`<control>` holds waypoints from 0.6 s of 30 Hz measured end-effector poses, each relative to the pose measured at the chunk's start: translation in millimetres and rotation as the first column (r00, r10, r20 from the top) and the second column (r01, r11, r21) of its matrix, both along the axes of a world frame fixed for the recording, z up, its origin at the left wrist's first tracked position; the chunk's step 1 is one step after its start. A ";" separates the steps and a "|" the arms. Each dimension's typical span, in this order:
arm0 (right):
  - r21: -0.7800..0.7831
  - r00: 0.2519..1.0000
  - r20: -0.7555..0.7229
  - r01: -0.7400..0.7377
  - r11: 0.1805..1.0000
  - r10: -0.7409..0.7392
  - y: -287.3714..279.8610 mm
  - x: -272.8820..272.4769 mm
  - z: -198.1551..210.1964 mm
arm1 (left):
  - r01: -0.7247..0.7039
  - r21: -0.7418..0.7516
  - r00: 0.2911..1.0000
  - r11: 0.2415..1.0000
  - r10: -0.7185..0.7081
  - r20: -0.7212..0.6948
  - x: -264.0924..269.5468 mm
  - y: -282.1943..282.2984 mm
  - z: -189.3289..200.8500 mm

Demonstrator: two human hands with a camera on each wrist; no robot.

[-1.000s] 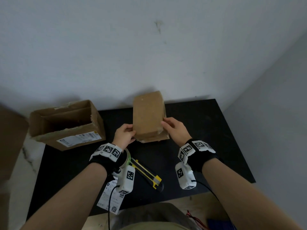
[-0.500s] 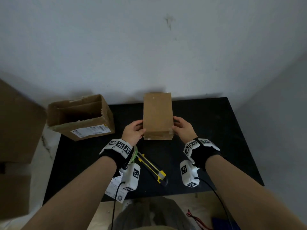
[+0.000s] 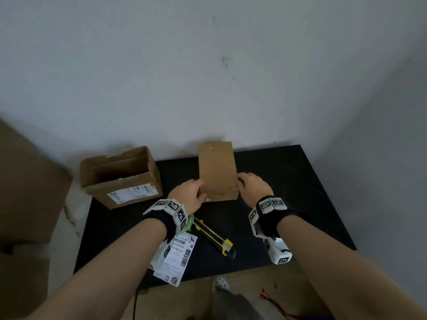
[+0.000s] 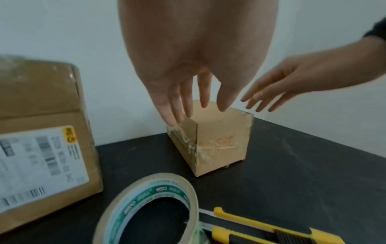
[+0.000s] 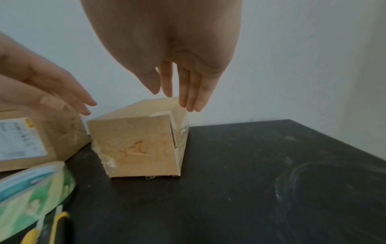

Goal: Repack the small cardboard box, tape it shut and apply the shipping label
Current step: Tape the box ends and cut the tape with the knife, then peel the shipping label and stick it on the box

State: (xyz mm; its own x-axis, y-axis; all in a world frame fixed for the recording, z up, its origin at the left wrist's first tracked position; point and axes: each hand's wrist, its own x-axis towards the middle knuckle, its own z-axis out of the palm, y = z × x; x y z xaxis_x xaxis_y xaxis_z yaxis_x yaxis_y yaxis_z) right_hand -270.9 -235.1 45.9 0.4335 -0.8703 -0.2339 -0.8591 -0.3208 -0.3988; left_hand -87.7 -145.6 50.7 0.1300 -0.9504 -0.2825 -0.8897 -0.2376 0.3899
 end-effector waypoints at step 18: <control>-0.098 0.926 -0.110 -0.371 0.923 0.360 175.8 35.2 -40.1 | 0.003 0.048 0.993 0.999 -0.009 0.121 14.7 161.1 -31.7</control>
State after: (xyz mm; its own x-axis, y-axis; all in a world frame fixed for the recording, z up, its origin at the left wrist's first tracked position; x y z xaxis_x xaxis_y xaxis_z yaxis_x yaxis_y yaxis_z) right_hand -235.8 -59.3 5.8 0.7087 -0.6784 -0.1936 -0.7034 -0.6583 -0.2681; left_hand -73.0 15.5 19.0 0.1603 -0.9372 -0.3097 -0.9311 -0.2477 0.2677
